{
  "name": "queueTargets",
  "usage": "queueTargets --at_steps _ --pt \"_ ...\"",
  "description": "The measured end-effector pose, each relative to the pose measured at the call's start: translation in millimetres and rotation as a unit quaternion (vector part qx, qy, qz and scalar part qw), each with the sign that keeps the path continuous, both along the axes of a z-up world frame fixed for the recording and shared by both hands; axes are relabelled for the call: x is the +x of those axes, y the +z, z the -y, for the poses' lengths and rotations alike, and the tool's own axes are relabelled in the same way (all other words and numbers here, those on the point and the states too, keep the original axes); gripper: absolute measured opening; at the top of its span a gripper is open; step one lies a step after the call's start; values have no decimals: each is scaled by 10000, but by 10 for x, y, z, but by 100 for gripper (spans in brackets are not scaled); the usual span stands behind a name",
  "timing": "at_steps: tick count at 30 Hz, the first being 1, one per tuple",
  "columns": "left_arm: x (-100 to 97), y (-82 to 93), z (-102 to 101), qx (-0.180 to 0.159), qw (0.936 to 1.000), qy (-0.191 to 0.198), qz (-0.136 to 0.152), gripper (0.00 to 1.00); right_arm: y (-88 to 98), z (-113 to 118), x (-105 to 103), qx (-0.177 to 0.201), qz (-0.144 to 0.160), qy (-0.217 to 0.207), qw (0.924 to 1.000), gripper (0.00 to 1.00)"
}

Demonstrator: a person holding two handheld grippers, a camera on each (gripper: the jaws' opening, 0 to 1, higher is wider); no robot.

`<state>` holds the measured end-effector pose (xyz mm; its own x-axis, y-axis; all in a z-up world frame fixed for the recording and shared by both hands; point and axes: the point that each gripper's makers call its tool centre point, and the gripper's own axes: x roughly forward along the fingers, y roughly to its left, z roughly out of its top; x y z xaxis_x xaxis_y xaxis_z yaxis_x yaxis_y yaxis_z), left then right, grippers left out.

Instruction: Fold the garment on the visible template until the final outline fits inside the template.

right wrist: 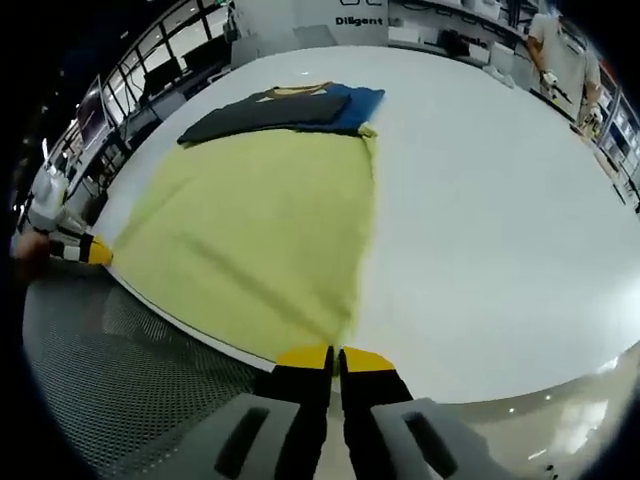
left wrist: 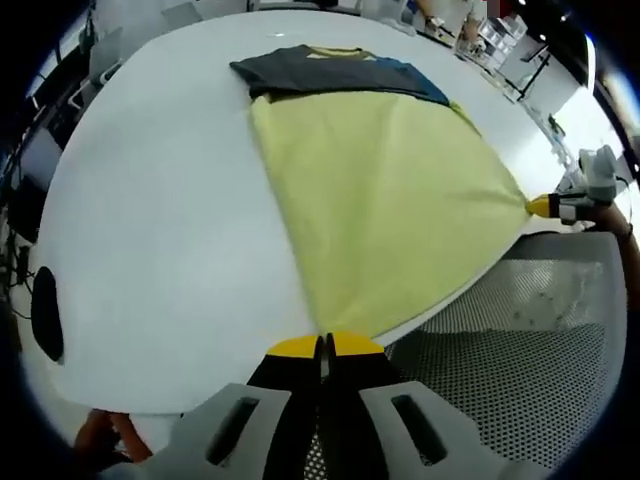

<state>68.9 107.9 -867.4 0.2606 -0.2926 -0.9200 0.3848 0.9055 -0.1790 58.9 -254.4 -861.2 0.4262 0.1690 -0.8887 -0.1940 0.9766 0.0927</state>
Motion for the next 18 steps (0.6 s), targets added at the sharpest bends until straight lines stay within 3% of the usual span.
queueTargets --at_steps 10,18 --pt "-128 14 -26 63 9991 -377 -199 1 67 -10 -105 3 -325 121 9994 0" --pt "-312 11 -24 9 9963 -600 -621 1 115 -18 -217 -89 -598 343 9976 0"
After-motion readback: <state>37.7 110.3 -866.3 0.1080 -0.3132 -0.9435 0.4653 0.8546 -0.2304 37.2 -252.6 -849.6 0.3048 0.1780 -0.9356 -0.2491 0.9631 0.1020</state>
